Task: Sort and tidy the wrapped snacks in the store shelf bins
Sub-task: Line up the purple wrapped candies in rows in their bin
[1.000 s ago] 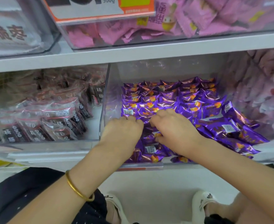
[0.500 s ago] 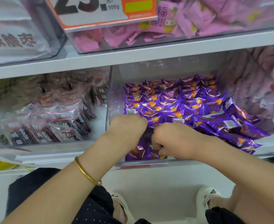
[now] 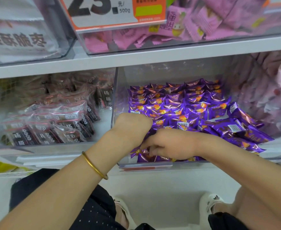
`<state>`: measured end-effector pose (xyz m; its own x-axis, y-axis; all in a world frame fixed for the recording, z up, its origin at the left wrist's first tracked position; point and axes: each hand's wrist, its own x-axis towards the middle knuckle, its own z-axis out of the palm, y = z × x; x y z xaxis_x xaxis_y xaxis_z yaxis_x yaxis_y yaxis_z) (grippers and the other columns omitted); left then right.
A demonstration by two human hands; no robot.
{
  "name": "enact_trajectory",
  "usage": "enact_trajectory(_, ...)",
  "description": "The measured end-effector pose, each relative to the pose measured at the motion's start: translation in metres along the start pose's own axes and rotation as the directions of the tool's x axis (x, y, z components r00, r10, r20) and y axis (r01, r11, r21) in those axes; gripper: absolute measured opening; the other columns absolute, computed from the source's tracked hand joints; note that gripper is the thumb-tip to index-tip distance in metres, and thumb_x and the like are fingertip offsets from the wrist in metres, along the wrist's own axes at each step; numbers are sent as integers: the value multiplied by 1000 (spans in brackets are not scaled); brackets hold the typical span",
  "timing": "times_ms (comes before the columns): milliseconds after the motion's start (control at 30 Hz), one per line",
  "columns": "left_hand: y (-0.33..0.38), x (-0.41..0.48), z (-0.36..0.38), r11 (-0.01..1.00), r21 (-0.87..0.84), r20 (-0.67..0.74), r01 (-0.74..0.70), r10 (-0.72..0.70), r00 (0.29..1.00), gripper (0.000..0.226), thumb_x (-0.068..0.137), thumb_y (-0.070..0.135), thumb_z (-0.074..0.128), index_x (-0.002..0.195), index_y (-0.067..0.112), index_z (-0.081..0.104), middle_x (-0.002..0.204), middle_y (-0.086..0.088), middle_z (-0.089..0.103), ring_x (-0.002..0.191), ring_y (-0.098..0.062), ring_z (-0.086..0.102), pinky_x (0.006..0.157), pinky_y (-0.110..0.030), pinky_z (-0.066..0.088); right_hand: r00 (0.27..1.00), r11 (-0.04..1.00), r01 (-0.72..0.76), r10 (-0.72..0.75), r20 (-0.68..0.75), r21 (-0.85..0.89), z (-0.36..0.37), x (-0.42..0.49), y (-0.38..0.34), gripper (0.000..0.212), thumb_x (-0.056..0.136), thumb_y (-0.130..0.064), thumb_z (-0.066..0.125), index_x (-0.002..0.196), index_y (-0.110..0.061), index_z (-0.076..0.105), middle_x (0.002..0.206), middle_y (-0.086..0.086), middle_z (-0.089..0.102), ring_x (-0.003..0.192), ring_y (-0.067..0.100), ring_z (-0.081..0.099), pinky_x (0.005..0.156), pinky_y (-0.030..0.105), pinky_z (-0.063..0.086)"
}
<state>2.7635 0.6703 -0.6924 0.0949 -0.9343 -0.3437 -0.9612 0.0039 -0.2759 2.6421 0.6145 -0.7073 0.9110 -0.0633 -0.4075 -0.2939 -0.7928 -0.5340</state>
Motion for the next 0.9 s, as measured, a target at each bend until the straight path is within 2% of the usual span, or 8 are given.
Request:
enact_trajectory(67,0,1,0,1000,6,6,4,-4,1000,29,87,18,59,114,16,47,111,-3,56,102,-25,57,64,-33,35,1000,999,-10,9,-11,-38,6,3,-1,32,94,-19,49,124,-14,56,81,-6,53,71,10,44,70,29,37)
enact_trajectory(200,0,2,0,1000,22,-1,4,-4,1000,28,88,15,57,115,16,49,113,-3,56,104,-25,57,66,-33,35,997,982,-27,39,62,-186,7,4,-4,31,95,-30,48,115,-9,59,107,9,49,93,25,51,84,41,45)
enact_trajectory(367,0,1,0,999,49,-2,-1,1,1000,28,89,11,54,115,15,48,112,-3,56,102,-25,58,65,-33,35,999,981,-8,14,29,-193,6,3,-3,30,90,-24,54,119,-19,61,115,5,57,105,26,54,86,45,48)
enact_trajectory(533,0,-1,-1,998,62,-8,-12,12,1000,29,89,6,50,117,13,47,111,-5,56,101,-27,58,65,-34,35,1000,993,-3,6,27,-117,4,4,-2,33,89,-17,56,121,-21,59,117,-1,62,103,20,56,86,34,47)
enact_trajectory(600,-1,-1,-2,999,53,-3,-11,12,1000,29,89,8,51,118,13,47,113,-6,56,102,-28,57,66,-35,35,1000,997,11,-9,24,-79,4,5,-3,29,88,-13,56,116,-17,60,113,0,62,99,20,56,85,33,47)
enact_trajectory(767,-1,1,-1,1000,31,1,1,-1,1000,29,90,12,51,119,13,47,116,-5,56,106,-27,56,68,-35,35,999,999,28,-29,-32,-34,5,5,-6,29,86,-12,59,115,-12,63,118,5,58,104,21,54,89,33,43)
enact_trajectory(833,0,1,-1,1000,31,5,5,-5,1000,29,90,12,52,119,13,47,116,-6,56,106,-27,56,68,-35,35,1000,1000,16,-16,-25,-18,5,5,-6,28,87,-11,58,115,-11,62,115,5,59,102,21,55,85,29,43)
enact_trajectory(900,0,2,-1,1000,31,7,6,-6,1000,29,90,13,52,118,13,46,115,-6,56,105,-27,56,68,-35,35,1000,1000,2,-2,-7,-16,4,5,-5,27,87,-10,57,114,-9,59,109,5,58,96,21,53,73,23,39)
